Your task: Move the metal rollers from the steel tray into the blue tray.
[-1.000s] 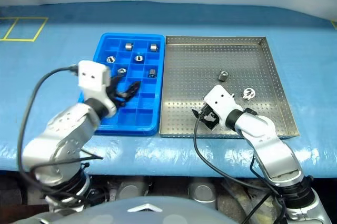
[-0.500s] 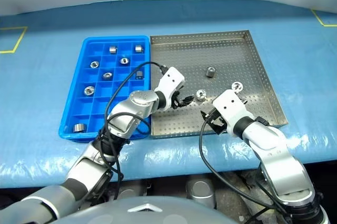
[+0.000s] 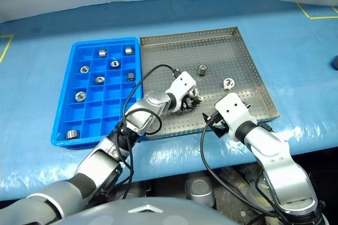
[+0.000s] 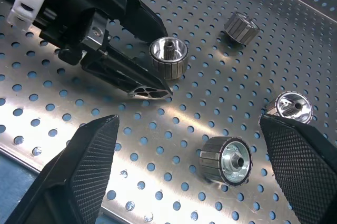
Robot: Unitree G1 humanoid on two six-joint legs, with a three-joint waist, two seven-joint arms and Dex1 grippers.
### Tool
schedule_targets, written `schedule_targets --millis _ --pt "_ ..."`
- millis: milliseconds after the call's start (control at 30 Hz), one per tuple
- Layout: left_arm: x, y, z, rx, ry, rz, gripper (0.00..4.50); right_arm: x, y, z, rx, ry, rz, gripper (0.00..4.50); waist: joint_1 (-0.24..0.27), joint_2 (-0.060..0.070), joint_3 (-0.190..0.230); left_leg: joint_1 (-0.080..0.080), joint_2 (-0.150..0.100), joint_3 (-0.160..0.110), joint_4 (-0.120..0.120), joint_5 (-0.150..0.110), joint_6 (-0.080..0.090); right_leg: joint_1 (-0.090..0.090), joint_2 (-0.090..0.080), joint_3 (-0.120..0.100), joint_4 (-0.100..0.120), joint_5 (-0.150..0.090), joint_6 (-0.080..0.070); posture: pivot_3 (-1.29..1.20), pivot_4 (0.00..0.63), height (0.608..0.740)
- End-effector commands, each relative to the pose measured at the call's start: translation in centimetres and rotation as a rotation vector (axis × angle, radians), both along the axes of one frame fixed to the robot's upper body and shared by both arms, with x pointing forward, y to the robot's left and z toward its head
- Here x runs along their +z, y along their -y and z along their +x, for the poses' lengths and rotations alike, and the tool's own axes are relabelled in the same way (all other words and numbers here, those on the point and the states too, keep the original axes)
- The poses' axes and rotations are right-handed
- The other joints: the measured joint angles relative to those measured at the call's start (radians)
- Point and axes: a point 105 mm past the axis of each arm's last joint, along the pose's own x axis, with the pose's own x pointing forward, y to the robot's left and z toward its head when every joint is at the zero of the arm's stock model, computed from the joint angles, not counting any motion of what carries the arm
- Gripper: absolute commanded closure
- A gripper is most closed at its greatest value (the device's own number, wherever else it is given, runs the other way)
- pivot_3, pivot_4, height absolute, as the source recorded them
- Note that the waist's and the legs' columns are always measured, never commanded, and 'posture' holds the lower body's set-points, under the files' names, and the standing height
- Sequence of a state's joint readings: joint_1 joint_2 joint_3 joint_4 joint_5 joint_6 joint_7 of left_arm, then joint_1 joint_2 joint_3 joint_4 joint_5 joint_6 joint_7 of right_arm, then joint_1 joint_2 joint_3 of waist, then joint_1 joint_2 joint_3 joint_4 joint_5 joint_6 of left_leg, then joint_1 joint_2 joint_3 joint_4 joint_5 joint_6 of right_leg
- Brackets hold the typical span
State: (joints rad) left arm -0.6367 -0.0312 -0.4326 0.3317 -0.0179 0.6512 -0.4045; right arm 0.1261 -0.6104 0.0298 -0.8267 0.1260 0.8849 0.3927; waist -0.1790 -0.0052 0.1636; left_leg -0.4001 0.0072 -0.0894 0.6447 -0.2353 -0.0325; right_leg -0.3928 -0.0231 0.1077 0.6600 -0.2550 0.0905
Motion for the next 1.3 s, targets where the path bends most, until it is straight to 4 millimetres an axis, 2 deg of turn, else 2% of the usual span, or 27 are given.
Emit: schedule_targets --millis 33,167,267,367,400,633,733,833,900,1000,1100,1200,1300 --pt "0.2 0.2 0.4 0.011 0.019 -0.001 1.09 1.2 -0.2 0.0 0.004 0.054 0.004 0.0 -0.002 0.0 0.0 0.0 0.0 0.0 0.0 0.0 0.0 0.0 0.0 0.0 0.0 0.0 0.0 -0.27 0.15 0.74" --pt "-0.2 0.3 0.7 0.031 0.016 0.003 1.09 1.1 -0.2 0.0 0.009 0.049 0.003 0.0 -0.004 0.0 0.0 0.0 0.0 0.0 0.0 0.0 0.0 0.0 0.0 0.0 0.0 0.0 0.001 -0.27 0.15 0.74" --pt "-0.1 0.2 1.0 0.069 0.012 -0.028 1.7 0.9 -0.2 0.1 0.007 0.044 0.002 0.0 -0.004 0.0 0.0 0.0 0.0 0.0 0.0 0.0 0.0 0.0 0.0 0.0 0.0 0.0 0.001 -0.26 0.15 0.74" --pt "-0.1 0.1 1.2 0.089 0.018 -0.025 2.66 0.9 -0.2 0.2 0.009 0.044 0.004 0.0 -0.004 0.0 0.0 0.0 0.0 0.0 0.0 0.0 0.0 0.0 0.0 0.0 0.0 0.0 0.001 -0.26 0.15 0.74" --pt "-0.1 -0.1 1.4 0.105 0.033 -0.009 2.73 0.9 -0.3 0.2 0.01 0.044 0.005 0.0 -0.004 0.0 0.0 0.0 0.0 0.0 0.0 0.0 0.0 0.0 0.0 0.0 0.0 0.0 0.001 -0.26 0.15 0.74" --pt "0.2 -0.4 1.9 0.151 0.033 -0.028 2.73 0.8 -0.5 0.3 0.016 0.043 0.007 0.0 -0.007 0.0 0.0 0.001 0.0 0.0 0.0 0.0 0.0 0.0 0.001 0.001 0.0 0.001 0.001 -0.25 0.15 0.74" --pt "1.0 -0.6 2.3 0.176 0.057 -0.057 2.73 0.7 -0.7 0.3 0.022 0.043 0.012 0.0 -0.007 0.0 0.0 0.001 0.0 0.0 0.0 0.0 0.0 0.0 0.001 0.001 0.0 0.001 0.002 -0.24 0.15 0.74" --pt "3.2 -0.7 2.6 0.202 0.092 -0.123 2.73 0.6 -1.1 0.3 0.045 0.03 0.021 0.0 -0.006 0.0 0.0 0.0 0.0 0.0 0.0 0.0 0.0 0.0 0.001 0.001 0.0 0.001 0.002 -0.24 0.15 0.74" --pt "5.5 -1.2 2.7 0.222 0.121 -0.186 2.73 0.6 -1.2 0.4 0.051 0.029 0.024 0.0 -0.004 0.0 0.0 0.0 0.0 0.0 0.0 0.0 0.0 0.0 0.001 0.001 0.0 0.001 0.002 -0.22 0.15 0.74" --pt "8.6 -3.0 2.7 0.264 0.164 -0.252 2.73 0.5 -1.4 0.5 0.066 0.025 0.022 0.0 0.0 0.0 0.0 -0.001 0.0 0.0 -0.001 0.0 0.0 -0.001 0.001 0.001 0.0 0.001 0.002 -0.2 0.15 0.74" --pt "10.5 -5.7 2.4 0.344 0.192 -0.287 2.73 0.3 -1.5 0.6 0.08 0.017 0.019 0.0 0.002 0.0 0.0 0.0 0.0 0.0 -0.001 0.0 0.0 -0.001 0.001 0.001 0.0 0.001 0.002 -0.18 0.15 0.74" --pt "11.2 -8.6 1.8 0.438 0.226 -0.257 2.73 0.2 -1.9 0.8 0.097 0.009 0.024 0.0 0.006 0.001 0.0 0.0 0.0 0.0 -0.001 0.0 0.0 -0.001 0.001 0.001 0.0 0.001 0.002 -0.15 0.15 0.74" --pt "10.5 -12.3 0.9 0.571 0.272 -0.126 2.73 0.1 -2.1 0.9 0.115 0.006 0.029 0.0 0.013 0.001 0.0 0.0 0.0 0.0 -0.001 0.0 0.0 -0.001 0.001 0.001 0.001 0.001 0.002 -0.14 0.15 0.74"
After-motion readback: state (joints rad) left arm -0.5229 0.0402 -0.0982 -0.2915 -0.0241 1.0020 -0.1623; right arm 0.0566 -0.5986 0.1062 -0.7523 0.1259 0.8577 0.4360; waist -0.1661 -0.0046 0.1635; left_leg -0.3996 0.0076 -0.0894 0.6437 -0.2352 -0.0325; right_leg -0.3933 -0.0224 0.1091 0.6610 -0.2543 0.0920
